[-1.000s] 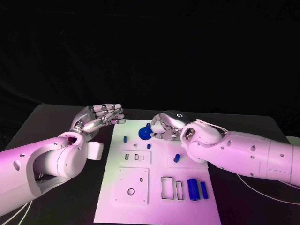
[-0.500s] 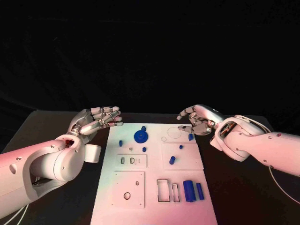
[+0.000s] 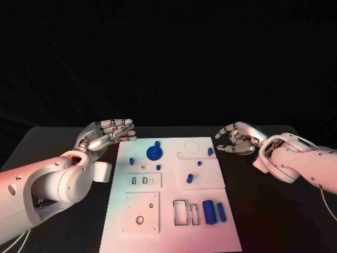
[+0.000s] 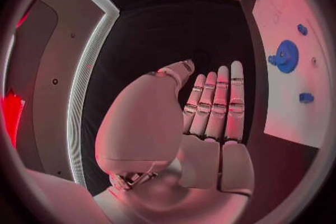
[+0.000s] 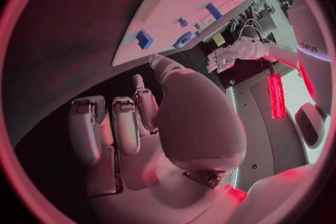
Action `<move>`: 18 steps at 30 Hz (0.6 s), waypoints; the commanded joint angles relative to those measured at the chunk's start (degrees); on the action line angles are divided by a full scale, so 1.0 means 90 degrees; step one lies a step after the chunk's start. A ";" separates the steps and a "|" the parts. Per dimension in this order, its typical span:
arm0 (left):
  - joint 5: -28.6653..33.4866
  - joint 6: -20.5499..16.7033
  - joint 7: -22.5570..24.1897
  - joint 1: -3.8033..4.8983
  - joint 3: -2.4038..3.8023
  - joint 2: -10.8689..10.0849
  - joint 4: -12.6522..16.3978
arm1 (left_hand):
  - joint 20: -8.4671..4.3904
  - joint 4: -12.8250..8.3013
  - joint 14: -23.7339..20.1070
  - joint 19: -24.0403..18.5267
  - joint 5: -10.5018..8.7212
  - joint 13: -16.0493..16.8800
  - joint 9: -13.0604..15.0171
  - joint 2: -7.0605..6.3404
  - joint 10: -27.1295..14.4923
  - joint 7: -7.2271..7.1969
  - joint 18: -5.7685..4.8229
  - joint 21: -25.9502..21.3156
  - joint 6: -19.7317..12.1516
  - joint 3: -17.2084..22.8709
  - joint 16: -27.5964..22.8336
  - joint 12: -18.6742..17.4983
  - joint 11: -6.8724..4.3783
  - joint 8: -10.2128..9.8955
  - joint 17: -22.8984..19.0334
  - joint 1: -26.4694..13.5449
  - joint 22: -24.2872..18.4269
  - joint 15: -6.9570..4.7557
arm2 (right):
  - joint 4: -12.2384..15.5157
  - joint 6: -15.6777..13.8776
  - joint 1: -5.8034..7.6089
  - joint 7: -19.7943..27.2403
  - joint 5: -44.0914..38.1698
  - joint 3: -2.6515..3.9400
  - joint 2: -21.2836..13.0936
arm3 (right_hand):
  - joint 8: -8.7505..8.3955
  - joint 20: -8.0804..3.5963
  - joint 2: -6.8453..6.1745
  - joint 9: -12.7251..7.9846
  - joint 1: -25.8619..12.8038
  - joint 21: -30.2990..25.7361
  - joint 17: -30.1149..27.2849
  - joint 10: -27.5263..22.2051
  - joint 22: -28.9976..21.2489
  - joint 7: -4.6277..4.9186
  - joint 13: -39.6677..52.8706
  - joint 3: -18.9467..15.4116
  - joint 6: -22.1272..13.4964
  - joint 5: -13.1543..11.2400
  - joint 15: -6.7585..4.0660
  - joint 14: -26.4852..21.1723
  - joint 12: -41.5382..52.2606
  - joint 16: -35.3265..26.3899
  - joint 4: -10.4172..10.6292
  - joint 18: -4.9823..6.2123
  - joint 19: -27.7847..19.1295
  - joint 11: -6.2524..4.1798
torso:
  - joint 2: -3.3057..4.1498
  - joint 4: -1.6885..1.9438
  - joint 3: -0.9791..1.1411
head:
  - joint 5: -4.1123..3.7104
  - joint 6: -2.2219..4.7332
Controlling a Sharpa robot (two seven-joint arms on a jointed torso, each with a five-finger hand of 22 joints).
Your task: Assemble the parts on the task board
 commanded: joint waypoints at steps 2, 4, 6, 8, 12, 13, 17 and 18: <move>-0.0007 0.0161 0.0015 0.0005 0.0004 0.0022 -0.0012 | -0.0015 -0.0048 0.0028 -0.0038 -0.0027 0.0008 0.0007 0.0002 0.0040 0.0003 0.0023 0.0024 0.0049 -0.0002 0.0044 0.0019 -0.0025 0.0028 0.0008 -0.0058 0.0008 -0.0030 | -0.0119 0.0325 -0.0046 0.0167 0.0158 -0.0004 0.0052 | -0.0035 0.0046 -0.0009 -0.0016 0.0056 -0.0016 0.1039 -0.0051 0.1434 0.0016 0.0195 0.0002 -0.0050 0.0051 0.0023 0.0515 -0.0043 0.0036 -0.0049 -0.0060 0.0455 0.0022 | 0.0007 0.0019 0.0009 | -0.0003 -0.0014; -0.0008 0.0160 0.0015 0.0005 0.0004 0.0022 -0.0018 | -0.0015 -0.0048 0.0028 -0.0038 -0.0027 0.0008 0.0007 0.0002 0.0040 0.0003 0.0023 0.0024 0.0049 -0.0002 0.0044 0.0019 -0.0025 0.0028 0.0008 -0.0058 0.0008 -0.0030 | -0.0165 0.0337 -0.0069 0.0154 0.0154 -0.0006 0.0082 | -0.0045 0.0047 -0.0017 -0.0021 0.0061 -0.0019 0.1041 -0.0052 0.1432 0.0019 0.0195 0.0006 -0.0061 0.0058 0.0025 0.0516 -0.0043 0.0037 -0.0057 -0.0059 0.0453 0.0024 | 0.0008 0.0022 0.0012 | 0.0002 -0.0021; -0.0009 0.0161 0.0015 0.0005 0.0004 0.0022 -0.0024 | -0.0015 -0.0048 0.0028 -0.0038 -0.0027 0.0008 0.0007 0.0002 0.0040 0.0003 0.0023 0.0024 0.0049 -0.0002 0.0044 0.0019 -0.0025 0.0028 0.0008 -0.0058 0.0008 -0.0030 | -0.0218 0.0342 -0.0101 0.0137 0.0147 -0.0008 0.0124 | -0.0060 0.0050 -0.0028 -0.0028 0.0068 -0.0022 0.1036 -0.0060 0.1430 0.0026 0.0187 0.0012 -0.0081 0.0064 0.0029 0.0514 -0.0051 0.0035 -0.0069 -0.0058 0.0451 0.0029 | 0.0006 0.0019 0.0011 | 0.0010 -0.0029; -0.0011 0.0162 0.0015 0.0005 0.0004 0.0022 -0.0028 | -0.0015 -0.0048 0.0028 -0.0038 -0.0027 0.0008 0.0007 0.0002 0.0040 0.0003 0.0023 0.0024 0.0049 -0.0002 0.0044 0.0019 -0.0025 0.0028 0.0008 -0.0058 0.0008 -0.0030 | -0.0272 0.0353 -0.0132 0.0122 0.0138 -0.0009 0.0171 | -0.0083 0.0054 -0.0041 -0.0038 0.0072 -0.0026 0.1046 -0.0072 0.1426 0.0034 0.0176 0.0017 -0.0112 0.0067 0.0035 0.0516 -0.0062 0.0038 -0.0080 -0.0057 0.0447 0.0037 | 0.0008 0.0019 0.0008 | 0.0014 -0.0042; -0.0013 0.0164 0.0015 0.0005 0.0004 0.0023 -0.0031 | -0.0015 -0.0055 0.0028 -0.0049 -0.0027 0.0008 0.0008 -0.0002 0.0046 0.0000 0.0023 0.0027 0.0053 0.0002 0.0045 0.0019 -0.0027 0.0030 0.0011 -0.0058 0.0011 -0.0031 | -0.0347 0.0380 -0.0180 0.0096 0.0099 -0.0010 0.0246 | -0.0103 0.0059 -0.0052 -0.0046 0.0076 -0.0028 0.1049 -0.0077 0.1425 0.0041 0.0172 0.0021 -0.0140 0.0070 0.0040 0.0516 -0.0067 0.0039 -0.0090 -0.0056 0.0445 0.0044 | 0.0002 0.0023 0.0001 | 0.0020 -0.0066; -0.0014 0.0164 0.0015 0.0005 0.0004 0.0023 -0.0032 | -0.0015 -0.0055 0.0028 -0.0049 -0.0027 0.0008 0.0008 -0.0002 0.0046 0.0000 0.0023 0.0027 0.0053 0.0002 0.0045 0.0019 -0.0027 0.0030 0.0011 -0.0058 0.0011 -0.0031 | -0.0356 0.0387 -0.0190 0.0091 0.0089 -0.0011 0.0258 | -0.0103 0.0059 -0.0052 -0.0046 0.0076 -0.0028 0.1049 -0.0077 0.1425 0.0041 0.0172 0.0021 -0.0140 0.0070 0.0040 0.0516 -0.0067 0.0039 -0.0090 -0.0056 0.0445 0.0044 | 0.0002 0.0026 -0.0001 | 0.0018 -0.0068; -0.0016 0.0161 0.0014 0.0005 0.0004 0.0020 -0.0038 | -0.0015 -0.0055 0.0028 -0.0049 -0.0027 0.0008 0.0008 -0.0002 0.0046 0.0000 0.0023 0.0027 0.0053 0.0002 0.0045 0.0019 -0.0027 0.0030 0.0011 -0.0058 0.0011 -0.0031 | -0.0400 0.0423 -0.0233 0.0069 0.0050 -0.0012 0.0321 | -0.0107 0.0060 -0.0054 -0.0048 0.0078 -0.0027 0.1051 -0.0075 0.1426 0.0042 0.0175 0.0023 -0.0145 0.0071 0.0041 0.0517 -0.0064 0.0040 -0.0093 -0.0057 0.0446 0.0045 | 0.0001 0.0025 0.0000 | 0.0032 -0.0084; -0.0016 0.0159 0.0014 0.0005 0.0004 0.0019 -0.0040 | -0.0015 -0.0058 0.0028 -0.0051 -0.0027 0.0007 0.0007 -0.0004 0.0045 0.0000 0.0023 0.0028 0.0052 0.0003 0.0044 0.0018 -0.0027 0.0029 0.0011 -0.0058 0.0012 -0.0031 | -0.0405 0.0429 -0.0240 0.0065 0.0040 -0.0012 0.0333 | -0.0107 0.0060 -0.0054 -0.0048 0.0078 -0.0029 0.1051 -0.0076 0.1424 0.0043 0.0174 0.0023 -0.0145 0.0071 0.0041 0.0517 -0.0065 0.0040 -0.0094 -0.0056 0.0444 0.0045 | 0.0001 0.0021 0.0001 | 0.0033 -0.0088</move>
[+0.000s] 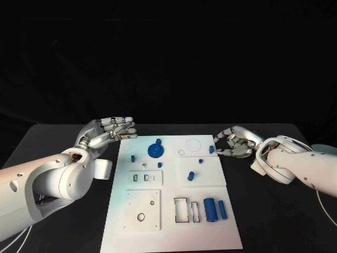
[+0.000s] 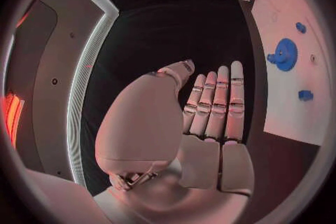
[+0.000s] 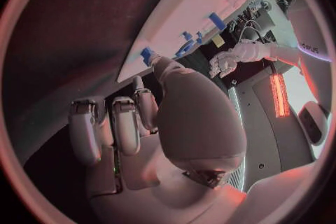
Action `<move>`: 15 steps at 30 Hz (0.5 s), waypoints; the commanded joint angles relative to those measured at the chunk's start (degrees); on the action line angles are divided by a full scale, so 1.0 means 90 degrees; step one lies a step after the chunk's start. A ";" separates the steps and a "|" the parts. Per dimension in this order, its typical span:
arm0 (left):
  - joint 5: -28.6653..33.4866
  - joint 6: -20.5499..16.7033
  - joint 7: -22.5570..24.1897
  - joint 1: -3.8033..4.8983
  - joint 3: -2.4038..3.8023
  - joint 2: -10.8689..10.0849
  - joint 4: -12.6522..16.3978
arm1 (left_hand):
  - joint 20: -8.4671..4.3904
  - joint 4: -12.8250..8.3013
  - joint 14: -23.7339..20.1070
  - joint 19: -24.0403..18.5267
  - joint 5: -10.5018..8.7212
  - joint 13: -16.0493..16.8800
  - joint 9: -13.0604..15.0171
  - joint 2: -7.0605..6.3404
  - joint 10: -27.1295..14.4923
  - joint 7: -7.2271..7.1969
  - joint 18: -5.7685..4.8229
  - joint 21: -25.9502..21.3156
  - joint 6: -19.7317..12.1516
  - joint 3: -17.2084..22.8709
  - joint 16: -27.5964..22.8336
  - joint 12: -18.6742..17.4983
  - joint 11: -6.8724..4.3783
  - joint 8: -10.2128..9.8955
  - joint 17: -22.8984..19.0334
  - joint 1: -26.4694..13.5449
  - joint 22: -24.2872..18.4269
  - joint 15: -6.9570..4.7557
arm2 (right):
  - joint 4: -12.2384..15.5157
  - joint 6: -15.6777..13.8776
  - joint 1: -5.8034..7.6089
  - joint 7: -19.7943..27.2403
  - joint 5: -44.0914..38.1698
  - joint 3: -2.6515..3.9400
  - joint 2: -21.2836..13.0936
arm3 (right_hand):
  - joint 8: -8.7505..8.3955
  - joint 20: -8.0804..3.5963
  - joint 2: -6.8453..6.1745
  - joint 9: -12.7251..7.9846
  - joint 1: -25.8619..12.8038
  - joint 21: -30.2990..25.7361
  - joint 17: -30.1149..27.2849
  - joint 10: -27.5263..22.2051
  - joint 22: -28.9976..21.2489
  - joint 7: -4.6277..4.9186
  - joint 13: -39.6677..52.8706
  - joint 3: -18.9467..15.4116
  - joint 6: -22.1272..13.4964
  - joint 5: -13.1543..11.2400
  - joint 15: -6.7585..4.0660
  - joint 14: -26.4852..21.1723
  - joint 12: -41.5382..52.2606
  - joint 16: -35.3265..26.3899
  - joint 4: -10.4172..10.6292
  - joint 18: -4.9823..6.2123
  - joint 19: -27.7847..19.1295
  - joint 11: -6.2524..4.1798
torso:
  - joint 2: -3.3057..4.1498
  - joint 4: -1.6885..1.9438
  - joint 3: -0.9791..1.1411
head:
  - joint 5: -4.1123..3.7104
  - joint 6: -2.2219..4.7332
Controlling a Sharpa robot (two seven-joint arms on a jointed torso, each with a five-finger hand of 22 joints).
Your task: Assemble the parts on the task board
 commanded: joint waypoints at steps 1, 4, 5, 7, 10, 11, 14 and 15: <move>-0.0013 0.0120 0.0031 0.0006 0.0005 0.0009 0.0003 | -0.0015 -0.0041 0.0027 -0.0053 -0.0027 0.0007 0.0008 -0.0004 0.0023 0.0000 0.0023 0.0028 0.0052 -0.0014 0.0019 0.0018 -0.0004 0.0029 0.0007 -0.0058 0.0006 -0.0031 | -0.0015 0.0177 -0.0024 0.0005 -0.0078 -0.0002 0.0035 | -0.0033 0.0060 -0.0020 -0.0010 0.0045 -0.0029 0.1052 -0.0031 0.1426 0.0008 0.0176 0.0005 -0.0041 0.0023 0.0042 0.0517 -0.0040 0.0040 -0.0041 -0.0056 0.0444 0.0000 | -0.0004 -0.0006 -0.0005 | 0.0009 -0.0018; -0.0019 0.0117 0.0030 0.0006 0.0005 0.0010 -0.0001 | -0.0015 -0.0041 0.0027 -0.0053 -0.0027 0.0007 0.0008 -0.0004 0.0023 0.0000 0.0023 0.0028 0.0052 -0.0014 0.0019 0.0018 -0.0004 0.0029 0.0007 -0.0058 0.0006 -0.0031 | -0.0018 0.0176 -0.0035 -0.0002 -0.0099 -0.0002 0.0064 | -0.0031 0.0060 -0.0019 -0.0010 0.0047 -0.0029 0.1054 -0.0016 0.1426 0.0008 0.0194 0.0007 -0.0037 0.0024 0.0042 0.0517 -0.0023 0.0041 -0.0043 -0.0056 0.0445 0.0001 | -0.0005 -0.0012 -0.0001 | 0.0015 -0.0020; -0.0020 0.0117 0.0030 0.0006 0.0005 0.0011 -0.0002 | -0.0015 -0.0041 0.0027 -0.0053 -0.0027 0.0007 0.0008 -0.0004 0.0023 0.0000 0.0023 0.0028 0.0052 -0.0014 0.0019 0.0018 -0.0004 0.0029 0.0007 -0.0058 0.0006 -0.0031 | -0.0018 0.0172 -0.0036 -0.0003 -0.0101 -0.0003 0.0070 | -0.0031 0.0060 -0.0019 -0.0010 0.0047 -0.0029 0.1054 -0.0016 0.1426 0.0008 0.0194 0.0007 -0.0037 0.0024 0.0042 0.0517 -0.0023 0.0041 -0.0043 -0.0056 0.0445 0.0001 | -0.0005 -0.0012 -0.0001 | 0.0015 -0.0020; -0.0022 0.0115 0.0029 0.0006 0.0005 0.0012 -0.0004 | -0.0015 -0.0041 0.0027 -0.0053 -0.0027 0.0007 0.0008 -0.0004 0.0023 0.0000 0.0023 0.0028 0.0052 -0.0014 0.0019 0.0018 -0.0004 0.0029 0.0007 -0.0058 0.0006 -0.0031 | -0.0020 0.0160 -0.0039 -0.0006 -0.0108 -0.0003 0.0085 | -0.0020 0.0064 -0.0005 -0.0006 0.0044 -0.0027 0.1057 -0.0008 0.1428 0.0010 0.0203 0.0020 -0.0010 0.0031 0.0046 0.0518 -0.0014 0.0042 -0.0042 -0.0057 0.0446 0.0003 | -0.0002 -0.0013 -0.0001 | 0.0019 -0.0021; -0.0025 0.0113 0.0027 0.0006 0.0005 0.0017 -0.0010 | -0.0015 -0.0045 0.0026 -0.0057 -0.0027 0.0006 0.0007 -0.0007 0.0021 0.0000 0.0023 0.0030 0.0050 -0.0013 0.0019 0.0015 -0.0004 0.0028 0.0007 -0.0058 0.0008 -0.0031 | -0.0024 0.0154 -0.0042 -0.0013 -0.0114 -0.0003 0.0106 | -0.0008 0.0067 0.0008 -0.0003 0.0035 -0.0022 0.1058 0.0001 0.1434 0.0010 0.0213 0.0033 0.0022 0.0036 0.0048 0.0518 -0.0003 0.0042 -0.0039 -0.0058 0.0452 0.0004 | -0.0004 -0.0014 0.0001 | 0.0020 -0.0023; -0.0025 0.0112 0.0027 0.0006 0.0005 0.0018 -0.0011 | -0.0015 -0.0045 0.0026 -0.0057 -0.0027 0.0006 0.0007 -0.0007 0.0021 0.0000 0.0023 0.0030 0.0050 -0.0013 0.0019 0.0015 -0.0004 0.0028 0.0007 -0.0058 0.0008 -0.0031 | -0.0025 0.0155 -0.0043 -0.0015 -0.0115 -0.0003 0.0110 | -0.0007 0.0068 0.0009 -0.0002 0.0034 -0.0020 0.1058 0.0002 0.1436 0.0009 0.0214 0.0034 0.0025 0.0036 0.0048 0.0518 -0.0002 0.0042 -0.0039 -0.0059 0.0453 0.0004 | -0.0004 -0.0013 0.0001 | 0.0019 -0.0029; -0.0026 0.0109 0.0025 0.0006 0.0005 0.0022 -0.0015 | -0.0015 -0.0045 0.0026 -0.0057 -0.0027 0.0006 0.0007 -0.0007 0.0021 0.0000 0.0023 0.0030 0.0050 -0.0013 0.0019 0.0015 -0.0004 0.0028 0.0007 -0.0058 0.0008 -0.0031 | -0.0026 0.0150 -0.0044 -0.0025 -0.0117 -0.0003 0.0125 | 0.0020 0.0071 0.0028 0.0005 0.0005 -0.0019 0.1060 0.0019 0.1437 0.0003 0.0233 0.0055 0.0093 0.0039 0.0049 0.0518 0.0018 0.0043 -0.0027 -0.0059 0.0454 0.0000 | -0.0007 -0.0006 -0.0003 | 0.0006 -0.0038; -0.0026 0.0108 0.0025 0.0006 0.0005 0.0023 -0.0016 | -0.0015 -0.0045 0.0026 -0.0057 -0.0027 0.0006 0.0007 -0.0007 0.0021 0.0000 0.0023 0.0030 0.0050 -0.0013 0.0019 0.0015 -0.0004 0.0028 0.0007 -0.0058 0.0008 -0.0031 | -0.0027 0.0149 -0.0045 -0.0027 -0.0118 -0.0003 0.0130 | 0.0034 0.0072 0.0036 0.0009 -0.0004 -0.0016 0.1065 0.0029 0.1441 -0.0001 0.0243 0.0064 0.0126 0.0041 0.0047 0.0519 0.0029 0.0045 -0.0024 -0.0060 0.0457 -0.0003 | -0.0007 -0.0006 -0.0002 | 0.0005 -0.0037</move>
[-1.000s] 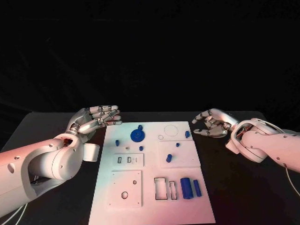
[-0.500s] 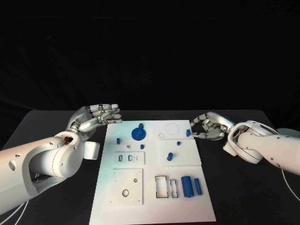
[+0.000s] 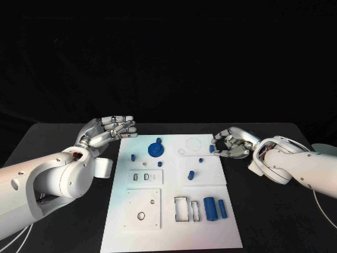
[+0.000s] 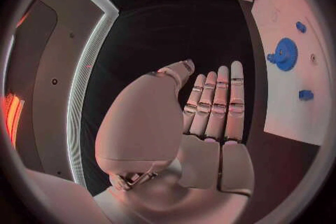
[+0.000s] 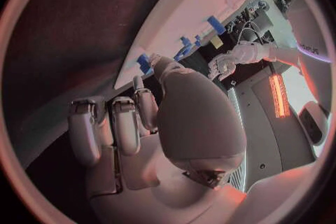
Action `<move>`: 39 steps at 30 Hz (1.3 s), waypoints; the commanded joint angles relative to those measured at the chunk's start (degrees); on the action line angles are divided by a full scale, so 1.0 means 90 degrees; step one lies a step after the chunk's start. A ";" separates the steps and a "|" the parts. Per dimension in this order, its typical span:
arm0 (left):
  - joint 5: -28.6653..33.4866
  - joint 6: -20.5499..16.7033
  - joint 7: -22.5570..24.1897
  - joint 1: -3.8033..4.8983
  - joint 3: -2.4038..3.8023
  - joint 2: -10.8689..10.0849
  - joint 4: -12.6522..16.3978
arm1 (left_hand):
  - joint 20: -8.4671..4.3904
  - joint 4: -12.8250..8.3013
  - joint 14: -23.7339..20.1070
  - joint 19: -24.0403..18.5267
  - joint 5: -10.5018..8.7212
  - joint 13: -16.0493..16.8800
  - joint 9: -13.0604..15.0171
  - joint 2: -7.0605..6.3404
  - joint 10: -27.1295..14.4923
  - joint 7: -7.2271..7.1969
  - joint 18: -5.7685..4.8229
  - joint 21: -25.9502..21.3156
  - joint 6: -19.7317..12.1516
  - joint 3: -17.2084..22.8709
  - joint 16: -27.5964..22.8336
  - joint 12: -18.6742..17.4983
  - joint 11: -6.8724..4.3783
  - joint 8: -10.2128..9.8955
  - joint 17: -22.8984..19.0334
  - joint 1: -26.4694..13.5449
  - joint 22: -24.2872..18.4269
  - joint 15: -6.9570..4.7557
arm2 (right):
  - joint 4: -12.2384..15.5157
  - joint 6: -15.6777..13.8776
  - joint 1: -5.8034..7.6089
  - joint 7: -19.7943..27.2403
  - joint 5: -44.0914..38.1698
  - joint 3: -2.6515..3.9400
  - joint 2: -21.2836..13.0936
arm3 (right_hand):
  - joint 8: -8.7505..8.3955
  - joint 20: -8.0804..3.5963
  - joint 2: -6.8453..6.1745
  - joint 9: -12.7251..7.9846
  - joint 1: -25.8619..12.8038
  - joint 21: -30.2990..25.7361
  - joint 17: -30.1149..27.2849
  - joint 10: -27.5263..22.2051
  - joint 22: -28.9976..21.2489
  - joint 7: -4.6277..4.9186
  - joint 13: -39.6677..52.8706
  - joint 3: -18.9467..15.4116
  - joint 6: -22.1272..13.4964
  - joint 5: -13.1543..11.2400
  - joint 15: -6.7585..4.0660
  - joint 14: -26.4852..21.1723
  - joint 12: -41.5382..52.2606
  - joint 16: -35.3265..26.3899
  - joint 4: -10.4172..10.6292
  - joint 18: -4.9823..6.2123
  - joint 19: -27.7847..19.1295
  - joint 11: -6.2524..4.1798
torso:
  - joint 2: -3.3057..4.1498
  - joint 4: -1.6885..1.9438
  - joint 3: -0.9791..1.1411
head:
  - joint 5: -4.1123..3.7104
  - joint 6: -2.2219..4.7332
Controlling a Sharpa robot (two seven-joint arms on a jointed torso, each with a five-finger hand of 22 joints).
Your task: Assemble the parts on the task board
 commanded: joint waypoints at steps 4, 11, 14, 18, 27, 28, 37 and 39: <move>-0.0024 0.0101 0.0027 0.0006 0.0005 0.0019 0.0002 | 0.0008 -0.0027 0.0026 -0.0034 -0.0027 0.0006 0.0007 -0.0006 0.0021 0.0000 0.0023 0.0030 0.0050 0.0005 0.0019 0.0015 -0.0004 0.0028 0.0008 -0.0058 0.0009 -0.0031 | -0.0004 0.0094 -0.0007 -0.0021 -0.0090 -0.0001 0.0037 | 0.0084 0.0019 0.0071 0.0021 -0.0019 -0.0006 0.1069 0.0054 0.1453 -0.0027 0.0270 0.0108 0.0187 0.0023 0.0033 0.0519 0.0057 0.0044 -0.0009 -0.0063 0.0467 -0.0023 | -0.0005 -0.0002 0.0003 | -0.0008 -0.0006; -0.0024 0.0097 0.0019 0.0006 0.0005 0.0020 0.0001 | 0.0008 -0.0030 0.0025 -0.0038 -0.0027 0.0005 0.0007 -0.0008 0.0020 0.0000 0.0023 0.0033 0.0049 0.0007 0.0018 0.0013 -0.0004 0.0027 0.0009 -0.0059 0.0010 -0.0031 | -0.0008 0.0124 -0.0008 -0.0040 -0.0122 -0.0001 0.0082 | 0.0138 0.0003 0.0102 0.0032 -0.0027 0.0011 0.1081 0.0098 0.1472 -0.0061 0.0312 0.0183 0.0329 -0.0010 0.0010 0.0521 0.0101 0.0048 -0.0023 -0.0069 0.0483 -0.0052 | 0.0000 0.0000 -0.0001 | -0.0021 -0.0015; -0.0024 0.0096 0.0017 0.0006 0.0005 0.0019 0.0002 | 0.0008 -0.0030 0.0025 -0.0038 -0.0027 0.0005 0.0007 -0.0008 0.0020 0.0000 0.0023 0.0033 0.0049 0.0007 0.0018 0.0013 -0.0004 0.0027 0.0009 -0.0059 0.0010 -0.0031 | -0.0023 0.0134 -0.0008 -0.0054 -0.0154 -0.0001 0.0111 | 0.0138 0.0003 0.0102 0.0032 -0.0027 0.0011 0.1081 0.0098 0.1472 -0.0061 0.0312 0.0183 0.0329 -0.0010 0.0010 0.0521 0.0101 0.0048 -0.0023 -0.0069 0.0483 -0.0052 | 0.0001 -0.0001 -0.0001 | -0.0019 -0.0018; -0.0026 0.0094 0.0015 0.0006 0.0005 0.0018 0.0001 | 0.0008 -0.0030 0.0025 -0.0038 -0.0027 0.0005 0.0007 -0.0008 0.0020 0.0000 0.0023 0.0033 0.0049 0.0007 0.0018 0.0013 -0.0004 0.0027 0.0009 -0.0059 0.0010 -0.0031 | -0.0042 0.0127 -0.0010 -0.0068 -0.0187 -0.0001 0.0142 | 0.0138 0.0003 0.0102 0.0032 -0.0027 0.0011 0.1081 0.0098 0.1472 -0.0061 0.0312 0.0183 0.0329 -0.0010 0.0010 0.0521 0.0101 0.0048 -0.0023 -0.0069 0.0483 -0.0052 | 0.0002 0.0002 0.0002 | -0.0017 -0.0023; -0.0027 0.0092 0.0009 0.0006 0.0005 0.0016 -0.0004 | 0.0008 -0.0030 0.0025 -0.0038 -0.0027 0.0005 0.0007 -0.0008 0.0020 0.0000 0.0023 0.0033 0.0049 0.0007 0.0018 0.0013 -0.0004 0.0027 0.0009 -0.0059 0.0010 -0.0031 | -0.0089 0.0008 -0.0015 -0.0126 -0.0265 -0.0001 0.0189 | 0.0179 -0.0016 0.0140 0.0039 -0.0013 0.0024 0.1093 0.0119 0.1485 -0.0097 0.0331 0.0257 0.0426 -0.0024 -0.0014 0.0524 0.0120 0.0051 -0.0048 -0.0073 0.0494 -0.0083 | -0.0001 0.0004 0.0003 | -0.0011 -0.0027; -0.0027 0.0092 0.0007 0.0006 0.0005 0.0016 -0.0005 | 0.0008 -0.0030 0.0025 -0.0038 -0.0027 0.0005 0.0007 -0.0008 0.0020 0.0000 0.0023 0.0033 0.0049 0.0007 0.0018 0.0013 -0.0004 0.0027 0.0009 -0.0059 0.0010 -0.0031 | -0.0091 -0.0020 -0.0015 -0.0130 -0.0271 -0.0001 0.0192 | 0.0206 -0.0024 0.0158 0.0047 -0.0009 0.0027 0.1095 0.0123 0.1488 -0.0113 0.0335 0.0285 0.0477 -0.0032 -0.0025 0.0525 0.0124 0.0052 -0.0056 -0.0074 0.0497 -0.0096 | -0.0001 -0.0001 0.0005 | -0.0005 -0.0027; -0.0028 0.0089 -0.0006 0.0006 0.0005 0.0014 -0.0006 | 0.0009 -0.0037 0.0021 -0.0049 -0.0027 0.0002 0.0005 -0.0007 0.0016 0.0004 0.0024 0.0040 0.0045 0.0015 0.0016 0.0007 -0.0001 0.0024 0.0011 -0.0062 0.0015 -0.0029 | -0.0085 -0.0286 -0.0016 -0.0108 -0.0289 -0.0001 0.0202 | 0.0637 -0.0184 0.0416 0.0219 0.0062 0.0115 0.1137 0.0197 0.1574 -0.0357 0.0396 0.0658 0.0960 -0.0318 -0.0208 0.0536 0.0175 0.0062 -0.0233 -0.0104 0.0574 -0.0309 | -0.0001 -0.0007 0.0009 | -0.0006 -0.0029; -0.0028 0.0088 -0.0009 0.0006 0.0005 0.0014 -0.0007 | 0.0009 -0.0037 0.0021 -0.0049 -0.0027 0.0002 0.0005 -0.0007 0.0016 0.0004 0.0024 0.0040 0.0045 0.0015 0.0016 0.0007 -0.0001 0.0024 0.0011 -0.0062 0.0015 -0.0029 | -0.0078 -0.0364 -0.0016 -0.0089 -0.0286 -0.0001 0.0205 | 0.0681 -0.0207 0.0467 0.0241 0.0063 0.0127 0.1146 0.0211 0.1585 -0.0372 0.0406 0.0729 0.0951 -0.0326 -0.0225 0.0538 0.0182 0.0064 -0.0268 -0.0108 0.0584 -0.0325 | 0.0001 -0.0003 0.0010 | -0.0007 -0.0027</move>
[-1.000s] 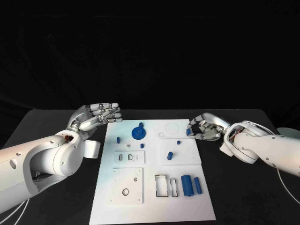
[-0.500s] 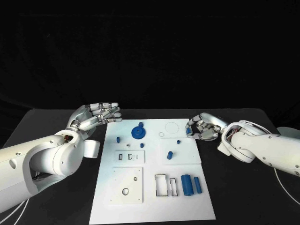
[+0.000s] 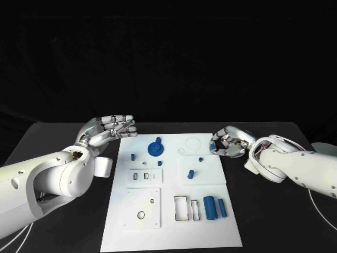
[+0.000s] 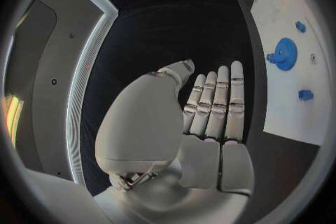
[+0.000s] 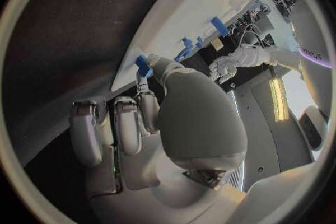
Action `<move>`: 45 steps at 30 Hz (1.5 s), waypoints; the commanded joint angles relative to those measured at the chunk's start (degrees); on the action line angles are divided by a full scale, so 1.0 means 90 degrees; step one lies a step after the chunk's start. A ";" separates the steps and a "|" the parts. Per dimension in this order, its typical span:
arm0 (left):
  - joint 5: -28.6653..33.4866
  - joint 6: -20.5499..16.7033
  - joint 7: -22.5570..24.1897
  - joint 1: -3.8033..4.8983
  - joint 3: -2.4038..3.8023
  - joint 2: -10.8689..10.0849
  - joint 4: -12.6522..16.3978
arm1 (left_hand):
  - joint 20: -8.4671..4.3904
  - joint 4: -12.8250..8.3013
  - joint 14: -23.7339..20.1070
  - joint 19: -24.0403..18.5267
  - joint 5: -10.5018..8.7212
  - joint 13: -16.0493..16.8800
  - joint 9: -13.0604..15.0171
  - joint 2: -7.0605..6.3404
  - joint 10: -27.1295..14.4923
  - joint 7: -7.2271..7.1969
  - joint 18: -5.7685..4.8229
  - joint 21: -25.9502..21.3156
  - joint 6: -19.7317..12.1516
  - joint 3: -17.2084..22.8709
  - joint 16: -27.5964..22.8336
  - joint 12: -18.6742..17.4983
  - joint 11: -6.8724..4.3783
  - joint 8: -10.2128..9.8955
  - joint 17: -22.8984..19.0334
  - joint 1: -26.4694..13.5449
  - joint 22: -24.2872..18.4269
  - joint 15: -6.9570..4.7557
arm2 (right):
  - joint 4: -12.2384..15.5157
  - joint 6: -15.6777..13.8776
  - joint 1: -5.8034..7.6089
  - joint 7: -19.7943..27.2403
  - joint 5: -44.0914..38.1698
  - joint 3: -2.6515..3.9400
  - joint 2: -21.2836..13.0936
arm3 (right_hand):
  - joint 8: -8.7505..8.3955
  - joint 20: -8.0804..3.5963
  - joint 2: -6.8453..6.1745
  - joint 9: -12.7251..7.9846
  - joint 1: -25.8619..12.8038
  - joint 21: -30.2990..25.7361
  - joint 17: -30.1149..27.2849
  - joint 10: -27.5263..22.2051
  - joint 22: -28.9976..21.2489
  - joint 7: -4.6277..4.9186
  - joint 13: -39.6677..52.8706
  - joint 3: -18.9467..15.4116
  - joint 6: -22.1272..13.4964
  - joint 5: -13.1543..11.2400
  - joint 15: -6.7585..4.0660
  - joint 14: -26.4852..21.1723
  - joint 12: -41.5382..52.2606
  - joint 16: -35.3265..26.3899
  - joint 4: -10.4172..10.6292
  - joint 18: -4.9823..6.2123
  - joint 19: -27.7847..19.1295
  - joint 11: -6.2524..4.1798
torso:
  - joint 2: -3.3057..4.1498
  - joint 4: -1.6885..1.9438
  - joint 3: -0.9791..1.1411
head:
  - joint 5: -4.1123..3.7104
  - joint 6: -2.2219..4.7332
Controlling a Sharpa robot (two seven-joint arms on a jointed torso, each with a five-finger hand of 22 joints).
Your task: Assemble the parts on the task board
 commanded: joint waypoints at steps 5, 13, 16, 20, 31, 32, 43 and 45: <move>-0.0025 0.0086 0.0013 0.0006 0.0005 0.0009 0.0006 | 0.0009 -0.0037 0.0021 -0.0050 -0.0027 0.0002 0.0005 -0.0007 0.0016 0.0004 0.0023 0.0040 0.0045 0.0015 0.0017 0.0007 -0.0002 0.0024 0.0005 -0.0062 0.0005 -0.0029 | 0.0079 -0.0435 -0.0006 0.0040 -0.0060 0.0000 0.0010 | 0.0200 -0.0074 0.0244 0.0168 0.0031 0.0050 0.1147 0.0031 0.1603 -0.0080 0.0425 0.0200 0.0034 -0.0104 -0.0096 0.0553 0.0041 0.0040 -0.0100 -0.0116 0.0602 -0.0075 | 0.0003 0.0006 0.0002 | -0.0009 0.0003; -0.0025 0.0093 0.0002 0.0006 0.0005 0.0007 -0.0011 | 0.0009 -0.0037 0.0021 -0.0050 -0.0027 0.0002 0.0005 -0.0007 0.0016 0.0004 0.0023 0.0040 0.0045 0.0015 0.0017 0.0007 -0.0002 0.0024 0.0005 -0.0062 0.0005 -0.0029 | 0.0717 -0.0757 0.0027 -0.0620 -0.0118 0.0012 -0.0114 | 0.0294 -0.0095 0.0270 0.0223 -0.0094 0.0051 0.1147 0.0010 0.1605 -0.0083 0.0387 0.0315 -0.0046 -0.0114 -0.0109 0.0554 -0.0005 0.0038 -0.0146 -0.0116 0.0604 -0.0082 | -0.0018 -0.0009 -0.0003 | 0.0040 -0.0032; -0.0025 0.0102 -0.0007 0.0006 0.0004 0.0012 -0.0027 | 0.0009 -0.0037 0.0021 -0.0050 -0.0027 0.0002 0.0005 -0.0007 0.0016 0.0004 0.0023 0.0040 0.0045 0.0015 0.0017 0.0007 -0.0002 0.0024 0.0005 -0.0062 0.0005 -0.0029 | 0.1160 -0.0817 0.0100 -0.1114 -0.0283 0.0016 -0.0139 | 0.0307 -0.0097 0.0268 0.0230 -0.0131 0.0054 0.1128 -0.0014 0.1607 -0.0082 0.0355 0.0333 -0.0067 -0.0117 -0.0108 0.0550 -0.0039 0.0032 -0.0147 -0.0117 0.0606 -0.0081 | -0.0017 -0.0006 -0.0010 | 0.0058 -0.0032; -0.0025 0.0112 -0.0019 0.0006 0.0004 0.0034 -0.0064 | 0.0010 -0.0042 0.0018 -0.0058 -0.0026 0.0000 0.0004 -0.0003 0.0012 0.0008 0.0024 0.0046 0.0041 0.0023 0.0016 0.0002 0.0001 0.0021 0.0007 -0.0064 0.0009 -0.0028 | 0.1681 -0.0883 0.0175 -0.1634 -0.0556 0.0018 -0.0046 | 0.0354 -0.0100 0.0248 0.0253 -0.0228 0.0074 0.1105 -0.0043 0.1625 -0.0091 0.0308 0.0370 -0.0088 -0.0076 -0.0113 0.0545 -0.0090 0.0023 -0.0150 -0.0124 0.0623 -0.0087 | -0.0036 -0.0014 -0.0015 | 0.0117 -0.0066; -0.0026 0.0141 -0.0055 0.0004 0.0001 0.0224 -0.0317 | 0.0011 -0.0045 0.0020 -0.0067 -0.0026 0.0001 0.0005 0.0005 0.0022 0.0001 0.0024 0.0055 0.0049 0.0032 0.0017 0.0005 -0.0002 0.0025 0.0011 -0.0071 0.0015 -0.0028 | 0.2256 -0.0863 0.0158 -0.2549 -0.1374 -0.0007 0.0839 | 0.0411 -0.0109 0.0234 0.0279 -0.0312 0.0094 0.1079 -0.0029 0.1643 -0.0101 0.0310 0.0420 -0.0101 0.0003 -0.0122 0.0540 -0.0094 0.0013 -0.0171 -0.0130 0.0639 -0.0097 | -0.0123 0.0008 -0.0071 | 0.0321 -0.0226; -0.0026 0.0143 -0.0059 0.0004 0.0000 0.0246 -0.0344 | 0.0011 -0.0045 0.0020 -0.0067 -0.0026 0.0001 0.0005 0.0005 0.0022 0.0001 0.0024 0.0055 0.0049 0.0032 0.0017 0.0005 -0.0002 0.0025 0.0011 -0.0071 0.0015 -0.0028 | 0.2243 -0.0847 0.0141 -0.2602 -0.1441 -0.0014 0.0923 | 0.0411 -0.0109 0.0234 0.0279 -0.0312 0.0094 0.1079 -0.0029 0.1643 -0.0101 0.0310 0.0420 -0.0101 0.0003 -0.0122 0.0540 -0.0094 0.0013 -0.0171 -0.0130 0.0639 -0.0097 | -0.0131 0.0015 -0.0078 | 0.0329 -0.0247; -0.0026 0.0143 -0.0089 0.0003 -0.0003 0.0356 -0.0456 | 0.0011 -0.0045 0.0020 -0.0067 -0.0026 0.0001 0.0005 0.0005 0.0022 0.0001 0.0024 0.0055 0.0049 0.0032 0.0017 0.0005 -0.0002 0.0025 0.0011 -0.0071 0.0015 -0.0028 | 0.1942 -0.0686 -0.0170 -0.2890 -0.2016 -0.0106 0.1656 | 0.0461 -0.0117 0.0194 0.0299 -0.0434 0.0088 0.1057 0.0001 0.1639 -0.0113 0.0331 0.0426 -0.0107 0.0008 -0.0132 0.0536 -0.0076 0.0005 -0.0157 -0.0129 0.0635 -0.0108 | -0.0155 0.0028 -0.0130 | 0.0459 -0.0352; -0.0026 0.0144 -0.0093 0.0003 -0.0003 0.0361 -0.0458 | 0.0011 -0.0045 0.0020 -0.0067 -0.0026 0.0001 0.0005 0.0005 0.0022 0.0001 0.0024 0.0055 0.0049 0.0032 0.0017 0.0005 -0.0002 0.0025 0.0011 -0.0071 0.0015 -0.0028 | 0.1901 -0.0671 -0.0221 -0.2909 -0.2082 -0.0115 0.1733 | 0.0467 -0.0119 0.0184 0.0301 -0.0454 0.0086 0.1056 0.0005 0.1636 -0.0115 0.0334 0.0424 -0.0109 0.0007 -0.0133 0.0536 -0.0074 0.0005 -0.0154 -0.0128 0.0633 -0.0109 | -0.0150 0.0034 -0.0129 | 0.0472 -0.0364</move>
